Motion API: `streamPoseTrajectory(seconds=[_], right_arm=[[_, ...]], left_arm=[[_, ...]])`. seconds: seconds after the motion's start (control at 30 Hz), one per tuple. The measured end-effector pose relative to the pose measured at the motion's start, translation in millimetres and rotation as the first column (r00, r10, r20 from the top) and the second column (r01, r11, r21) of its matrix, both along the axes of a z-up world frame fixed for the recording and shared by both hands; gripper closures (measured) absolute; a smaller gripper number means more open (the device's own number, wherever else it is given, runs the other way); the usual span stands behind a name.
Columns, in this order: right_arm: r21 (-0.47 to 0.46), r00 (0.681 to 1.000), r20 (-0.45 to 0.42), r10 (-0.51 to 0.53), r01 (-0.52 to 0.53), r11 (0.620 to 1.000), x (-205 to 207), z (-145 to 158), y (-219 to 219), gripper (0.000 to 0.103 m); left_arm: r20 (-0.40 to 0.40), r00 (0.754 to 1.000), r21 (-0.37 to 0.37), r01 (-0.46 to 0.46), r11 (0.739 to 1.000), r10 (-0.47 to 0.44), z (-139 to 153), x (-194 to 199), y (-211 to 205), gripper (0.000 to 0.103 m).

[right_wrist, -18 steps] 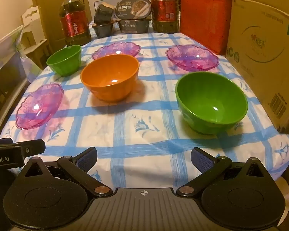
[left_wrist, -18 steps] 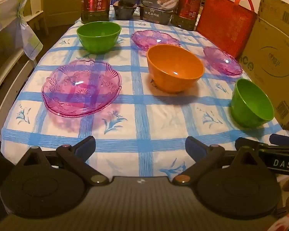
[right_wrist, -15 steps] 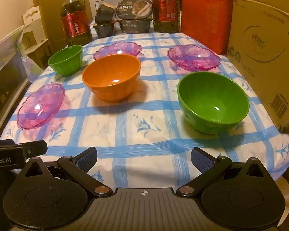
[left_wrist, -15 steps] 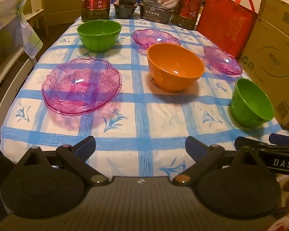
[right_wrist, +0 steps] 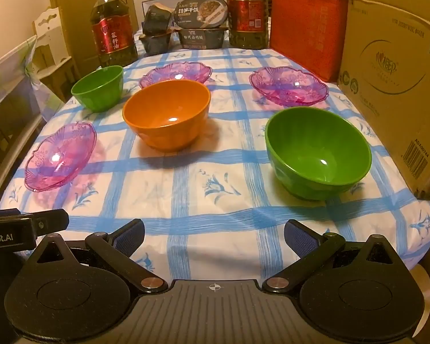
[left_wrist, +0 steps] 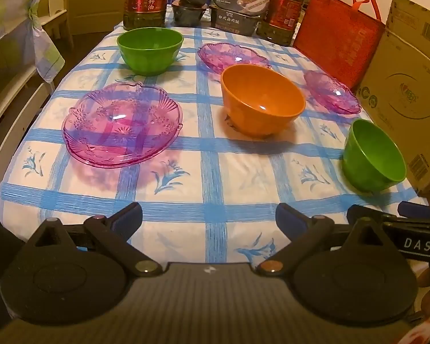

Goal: Organize plates and bowls

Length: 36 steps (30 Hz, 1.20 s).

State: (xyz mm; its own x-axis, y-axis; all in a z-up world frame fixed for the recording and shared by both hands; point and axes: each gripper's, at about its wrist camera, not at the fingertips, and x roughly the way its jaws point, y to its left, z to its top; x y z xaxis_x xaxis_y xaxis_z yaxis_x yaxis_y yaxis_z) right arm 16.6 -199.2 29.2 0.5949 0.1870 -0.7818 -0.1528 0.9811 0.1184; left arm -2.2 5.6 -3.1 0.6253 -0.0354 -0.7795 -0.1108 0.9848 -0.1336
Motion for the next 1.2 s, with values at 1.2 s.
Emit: streamPoseTrajectory(seconds=[1.2], right_arm=[[0.008, 1.000, 0.004, -0.009, 0.009, 1.000, 1.8, 4.0, 0.1, 0.000]], left_arm=[[0.006, 1.000, -0.001, 0.013, 1.000, -0.013, 1.0, -0.3, -3.4, 0.004]])
